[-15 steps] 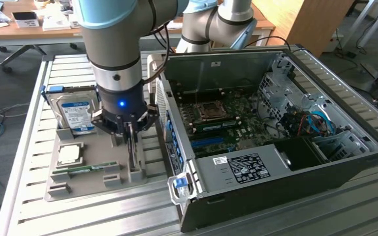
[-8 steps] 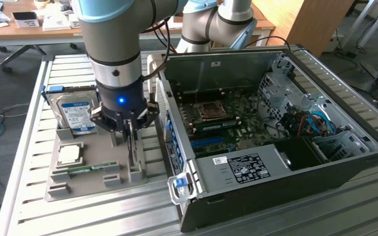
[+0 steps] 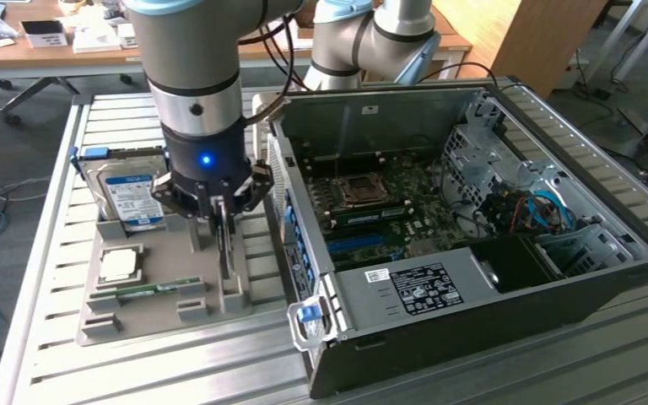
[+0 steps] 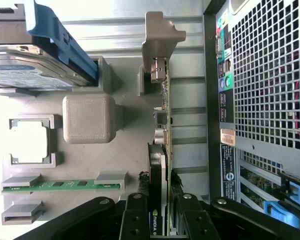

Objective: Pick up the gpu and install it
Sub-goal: 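Pick up the gpu and move the gpu toward the slot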

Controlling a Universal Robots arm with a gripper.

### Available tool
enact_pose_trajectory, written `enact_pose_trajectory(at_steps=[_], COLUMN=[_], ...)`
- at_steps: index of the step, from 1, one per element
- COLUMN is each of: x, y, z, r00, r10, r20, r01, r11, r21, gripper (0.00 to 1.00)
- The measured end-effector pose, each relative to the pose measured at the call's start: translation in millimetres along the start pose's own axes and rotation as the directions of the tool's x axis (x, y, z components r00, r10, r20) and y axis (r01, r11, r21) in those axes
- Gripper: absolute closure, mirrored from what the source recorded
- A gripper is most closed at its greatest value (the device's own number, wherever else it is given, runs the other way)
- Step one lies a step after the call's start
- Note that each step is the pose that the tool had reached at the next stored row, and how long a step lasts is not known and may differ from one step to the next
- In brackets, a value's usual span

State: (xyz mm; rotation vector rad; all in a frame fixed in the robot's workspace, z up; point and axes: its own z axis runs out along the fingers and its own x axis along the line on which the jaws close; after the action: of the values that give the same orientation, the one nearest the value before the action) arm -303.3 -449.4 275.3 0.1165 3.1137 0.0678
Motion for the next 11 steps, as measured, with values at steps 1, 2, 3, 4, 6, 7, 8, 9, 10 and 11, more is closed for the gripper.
enact_pose_trajectory(at_steps=[1,2,3,4,6,7,8,9,10,11], x=[-0.1,-0.1,-0.1,-0.2,-0.2,-0.2,-0.3,-0.3,-0.3,-0.3], y=[0.1,0.2,0.2,0.3,0.4,0.4,0.5,0.5,0.6,0.6], z=[-1.9,-3.7,-5.1,-6.5,-8.5,-9.4,-10.5,-11.7,-13.1,-14.4], r00=[1.0,1.0,1.0,1.0,1.0,1.0,1.0,1.0,1.0,1.0], r10=[0.0,0.0,0.0,0.0,0.0,0.0,0.0,0.0,0.0,0.0], r20=[0.0,0.0001,0.0,0.0,0.0,0.0001,0.0001,0.0,0.0,0.0], r01=[0.0,0.0,0.0,0.0,0.0,0.0,0.0,0.0,0.0,0.0], r11=[1.0,1.0,1.0,1.0,1.0,1.0,1.0,1.0,1.0,1.0], r21=[0.0,-0.0001,-0.0001,-0.0001,0.0,-0.0001,-0.0001,-0.0001,-0.0001,0.0], gripper=[0.73,0.73,0.73,0.73,0.73,0.73,0.73,0.73,0.73,0.73])
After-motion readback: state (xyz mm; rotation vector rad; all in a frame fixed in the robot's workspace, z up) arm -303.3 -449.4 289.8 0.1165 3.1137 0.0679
